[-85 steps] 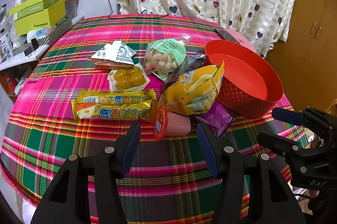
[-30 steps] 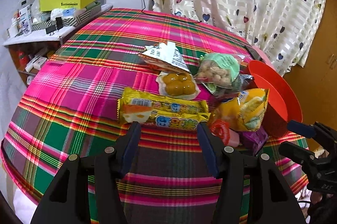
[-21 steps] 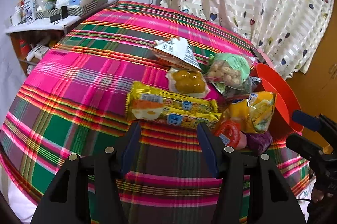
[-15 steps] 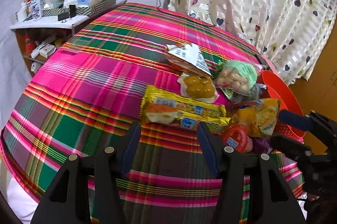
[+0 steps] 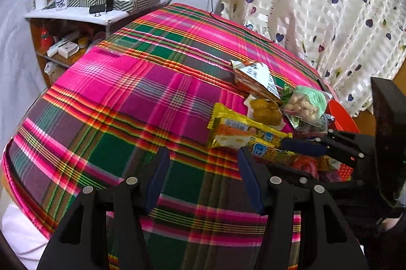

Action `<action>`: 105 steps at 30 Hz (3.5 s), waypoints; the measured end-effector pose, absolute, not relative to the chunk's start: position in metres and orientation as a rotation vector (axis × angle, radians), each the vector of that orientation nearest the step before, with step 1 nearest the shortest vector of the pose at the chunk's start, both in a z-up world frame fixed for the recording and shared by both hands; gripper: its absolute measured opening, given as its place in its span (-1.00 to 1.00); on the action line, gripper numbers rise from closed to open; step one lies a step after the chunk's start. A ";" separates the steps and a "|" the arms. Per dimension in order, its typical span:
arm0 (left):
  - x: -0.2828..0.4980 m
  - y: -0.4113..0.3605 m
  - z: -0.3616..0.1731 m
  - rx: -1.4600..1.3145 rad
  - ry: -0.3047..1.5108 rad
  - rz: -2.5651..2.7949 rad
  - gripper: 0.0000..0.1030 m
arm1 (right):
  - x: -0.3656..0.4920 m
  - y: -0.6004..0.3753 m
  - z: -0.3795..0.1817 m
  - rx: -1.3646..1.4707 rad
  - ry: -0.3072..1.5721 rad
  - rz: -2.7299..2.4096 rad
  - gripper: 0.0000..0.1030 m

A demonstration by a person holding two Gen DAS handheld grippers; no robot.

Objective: Organize snacks
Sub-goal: 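Grasp a yellow wafer bar with the right tool and lift it, then carry the wafer bar with the right tool while the left tool grasps the pink cup, then lower the wafer bar and pink cup into the red basket with both tools and release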

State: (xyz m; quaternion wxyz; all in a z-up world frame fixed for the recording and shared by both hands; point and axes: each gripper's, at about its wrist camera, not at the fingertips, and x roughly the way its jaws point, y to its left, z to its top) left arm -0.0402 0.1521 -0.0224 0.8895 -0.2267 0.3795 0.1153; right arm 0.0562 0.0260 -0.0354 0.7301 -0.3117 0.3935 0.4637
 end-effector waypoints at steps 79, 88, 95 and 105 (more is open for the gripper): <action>-0.001 0.015 -0.012 -0.139 0.865 0.030 -0.18 | 0.057 -0.173 0.049 -0.222 0.734 0.743 -0.63; -0.006 0.019 0.009 -0.156 0.802 0.032 -0.18 | 0.059 -0.186 0.052 -0.201 0.722 0.718 -0.63; -0.001 0.012 0.023 -0.146 0.771 -0.001 -0.18 | 0.064 -0.197 0.053 -0.187 0.722 0.685 -0.63; 0.014 -0.008 0.040 -0.125 0.741 -0.062 -0.18 | 0.077 -0.214 0.050 -0.150 0.735 0.628 -0.63</action>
